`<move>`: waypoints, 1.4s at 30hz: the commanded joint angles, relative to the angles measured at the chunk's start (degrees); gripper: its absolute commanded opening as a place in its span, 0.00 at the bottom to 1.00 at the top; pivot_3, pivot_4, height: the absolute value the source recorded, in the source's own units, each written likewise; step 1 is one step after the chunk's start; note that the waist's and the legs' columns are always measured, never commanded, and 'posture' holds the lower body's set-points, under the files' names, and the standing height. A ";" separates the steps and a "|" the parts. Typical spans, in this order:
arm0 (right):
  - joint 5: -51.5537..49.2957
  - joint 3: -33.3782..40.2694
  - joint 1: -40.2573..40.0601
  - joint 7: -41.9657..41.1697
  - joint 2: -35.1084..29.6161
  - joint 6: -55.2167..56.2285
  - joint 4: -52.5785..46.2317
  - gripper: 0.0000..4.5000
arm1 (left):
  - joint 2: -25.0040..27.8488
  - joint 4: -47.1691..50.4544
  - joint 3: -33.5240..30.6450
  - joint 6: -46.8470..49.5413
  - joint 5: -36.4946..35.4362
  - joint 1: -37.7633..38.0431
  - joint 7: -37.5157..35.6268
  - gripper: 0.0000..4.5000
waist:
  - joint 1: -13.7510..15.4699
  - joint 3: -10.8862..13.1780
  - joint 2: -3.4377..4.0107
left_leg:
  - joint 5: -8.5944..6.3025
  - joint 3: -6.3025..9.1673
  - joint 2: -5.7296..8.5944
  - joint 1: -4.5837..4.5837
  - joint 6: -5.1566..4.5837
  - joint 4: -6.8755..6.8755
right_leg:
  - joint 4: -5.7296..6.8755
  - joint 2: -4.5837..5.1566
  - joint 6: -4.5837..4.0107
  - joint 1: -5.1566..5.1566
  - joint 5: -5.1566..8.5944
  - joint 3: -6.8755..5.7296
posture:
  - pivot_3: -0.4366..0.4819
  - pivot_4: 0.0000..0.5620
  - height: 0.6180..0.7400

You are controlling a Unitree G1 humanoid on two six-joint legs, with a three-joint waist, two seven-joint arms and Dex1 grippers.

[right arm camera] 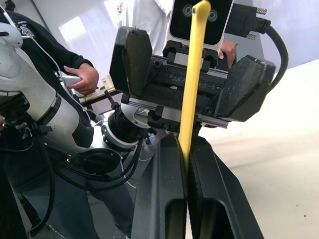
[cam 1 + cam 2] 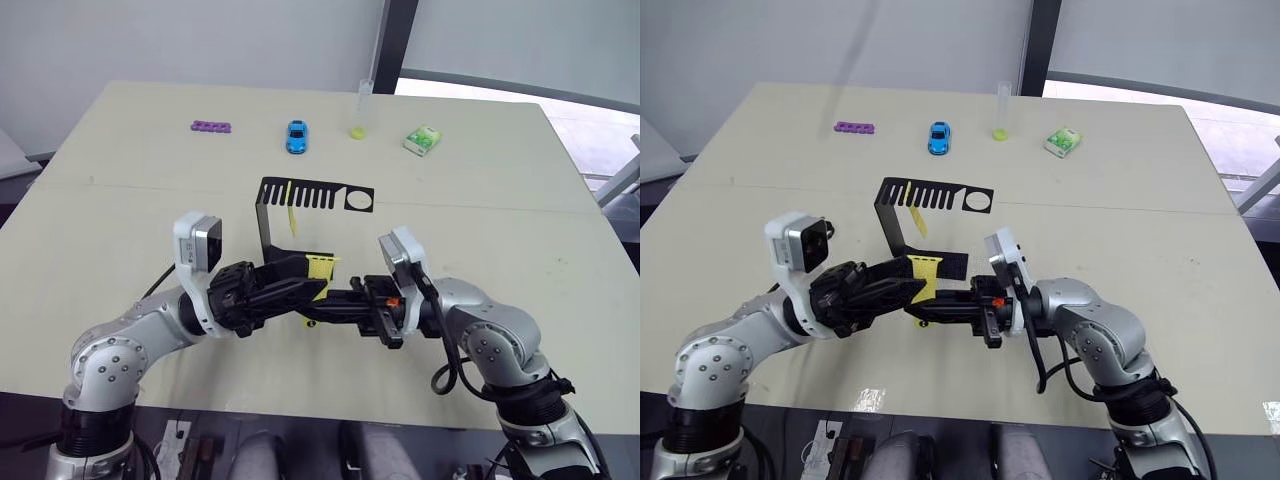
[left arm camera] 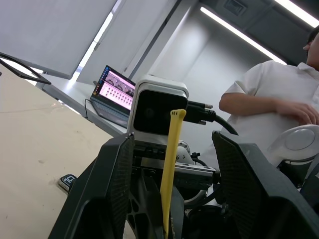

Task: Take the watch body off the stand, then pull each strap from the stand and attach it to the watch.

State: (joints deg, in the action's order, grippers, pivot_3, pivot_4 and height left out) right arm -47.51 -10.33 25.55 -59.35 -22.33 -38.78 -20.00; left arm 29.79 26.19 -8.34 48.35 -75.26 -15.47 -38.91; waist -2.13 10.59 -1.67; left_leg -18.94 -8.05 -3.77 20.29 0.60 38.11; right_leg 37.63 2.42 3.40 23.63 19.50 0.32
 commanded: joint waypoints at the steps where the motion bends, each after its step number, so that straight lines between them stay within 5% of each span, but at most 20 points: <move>1: -0.34 0.52 -0.06 -0.09 0.08 0.39 -1.15 0.00 | -0.64 0.75 -0.06 -1.17 0.13 -0.72 0.02 0.60 | 0.01 0.00 0.00 | 0.00 0.00 0.00 0.00 0.00 0.00 | 0.00 0.00 0.00 0.00 0.00 0.00 | 0.48 0.27 1.00; 22: -0.25 0.78 -0.76 0.07 0.37 0.42 -1.19 0.00 | -0.90 -0.10 -0.67 -1.71 0.82 1.06 -0.41 0.60 | 0.01 0.00 0.00 | 0.00 0.00 0.00 0.00 0.00 -0.01 | -0.01 0.00 0.00 0.00 0.00 0.00 | 0.48 0.27 1.00; 28: -0.12 0.74 -0.74 -0.04 0.45 0.40 -1.14 0.00 | -1.11 -0.07 -0.39 -1.78 0.90 1.16 -0.62 0.01 | 0.00 0.00 0.00 | 0.00 0.00 0.00 0.00 0.00 -0.01 | -0.01 0.00 0.00 0.00 0.00 0.00 | 0.48 0.27 1.00; 42: 0.40 0.49 -0.78 -0.31 0.49 0.53 -1.01 0.00 | -1.18 0.68 0.35 -1.60 0.64 1.71 -1.74 0.01 | 0.00 0.00 0.00 | 0.00 0.01 0.00 0.01 0.00 -0.02 | -0.02 0.00 0.00 0.00 0.00 0.00 | 0.48 0.27 1.00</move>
State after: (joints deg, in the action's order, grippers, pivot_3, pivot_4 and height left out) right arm -46.51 -10.33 24.64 -59.36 -22.04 -38.79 -19.99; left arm 28.47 25.10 -8.00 46.92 -74.01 -14.02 -39.89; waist -2.14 10.59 -1.67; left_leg -18.95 -8.04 -3.77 20.30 0.60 38.09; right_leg 37.60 2.42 3.40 23.63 19.50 0.32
